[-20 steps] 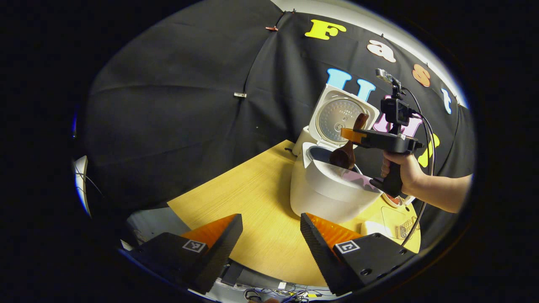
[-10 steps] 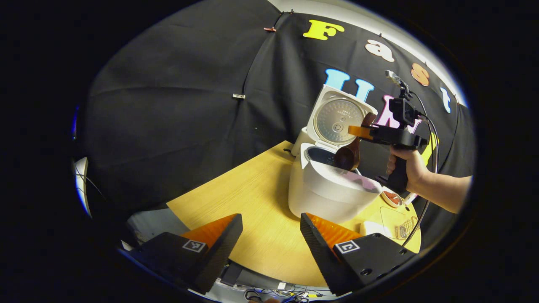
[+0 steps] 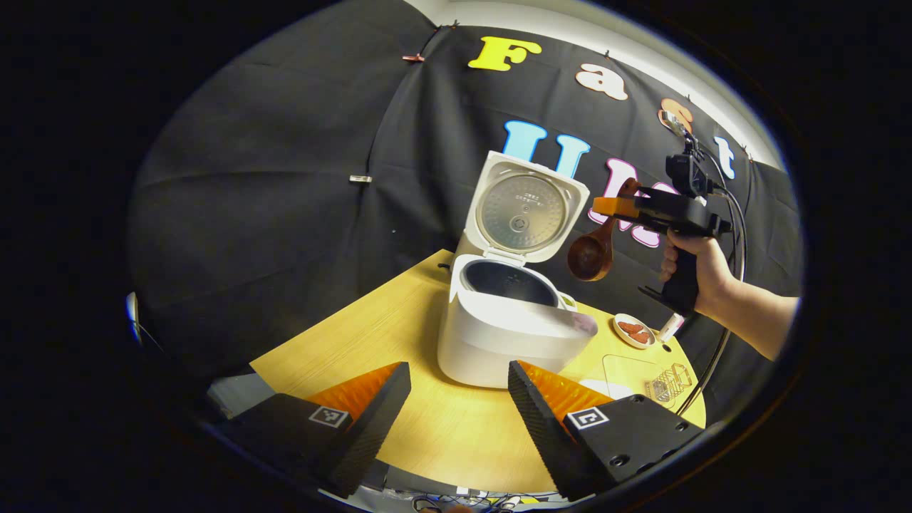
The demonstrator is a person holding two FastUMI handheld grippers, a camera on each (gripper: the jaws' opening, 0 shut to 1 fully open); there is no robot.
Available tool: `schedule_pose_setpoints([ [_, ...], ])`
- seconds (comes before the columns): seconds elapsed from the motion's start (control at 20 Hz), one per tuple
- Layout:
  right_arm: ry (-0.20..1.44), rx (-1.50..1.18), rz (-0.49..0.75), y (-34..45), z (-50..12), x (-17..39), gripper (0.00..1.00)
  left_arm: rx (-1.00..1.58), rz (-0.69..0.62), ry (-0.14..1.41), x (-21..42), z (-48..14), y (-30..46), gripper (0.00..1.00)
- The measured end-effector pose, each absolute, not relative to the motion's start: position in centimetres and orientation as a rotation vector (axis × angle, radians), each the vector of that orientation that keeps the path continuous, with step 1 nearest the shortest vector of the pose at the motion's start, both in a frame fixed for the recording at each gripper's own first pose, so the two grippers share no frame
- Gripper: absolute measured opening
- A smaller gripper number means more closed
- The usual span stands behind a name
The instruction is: Close the left gripper, press the button to open the rice cooker; take a wooden spoon from the chopstick holder with the right hand, scoop a spoonful of rice and pour it into the rice cooker, then put the wooden spoon back into the chopstick holder.
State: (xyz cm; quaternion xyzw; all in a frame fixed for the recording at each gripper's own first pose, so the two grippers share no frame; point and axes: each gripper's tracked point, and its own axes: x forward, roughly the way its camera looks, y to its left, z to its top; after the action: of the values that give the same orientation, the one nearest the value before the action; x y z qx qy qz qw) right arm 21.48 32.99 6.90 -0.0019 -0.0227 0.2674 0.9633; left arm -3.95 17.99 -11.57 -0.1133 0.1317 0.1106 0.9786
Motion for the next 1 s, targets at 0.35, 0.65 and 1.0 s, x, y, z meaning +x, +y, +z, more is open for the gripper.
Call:
schedule_pose_setpoints([
  [0.35,-0.064,0.03,0.437,22.0,8.9,22.0,0.16,-0.186,0.177,0.244,-1.4,-9.5,13.9,0.95],
  [0.65,-0.033,0.081,0.302,10.6,8.1,22.8,0.16,-0.162,0.174,0.242,0.1,-8.8,11.2,0.95],
  [1.0,0.022,0.12,0.174,-0.6,5.0,23.1,0.16,-0.138,0.166,0.244,1.1,-8.1,7.2,0.95],
])
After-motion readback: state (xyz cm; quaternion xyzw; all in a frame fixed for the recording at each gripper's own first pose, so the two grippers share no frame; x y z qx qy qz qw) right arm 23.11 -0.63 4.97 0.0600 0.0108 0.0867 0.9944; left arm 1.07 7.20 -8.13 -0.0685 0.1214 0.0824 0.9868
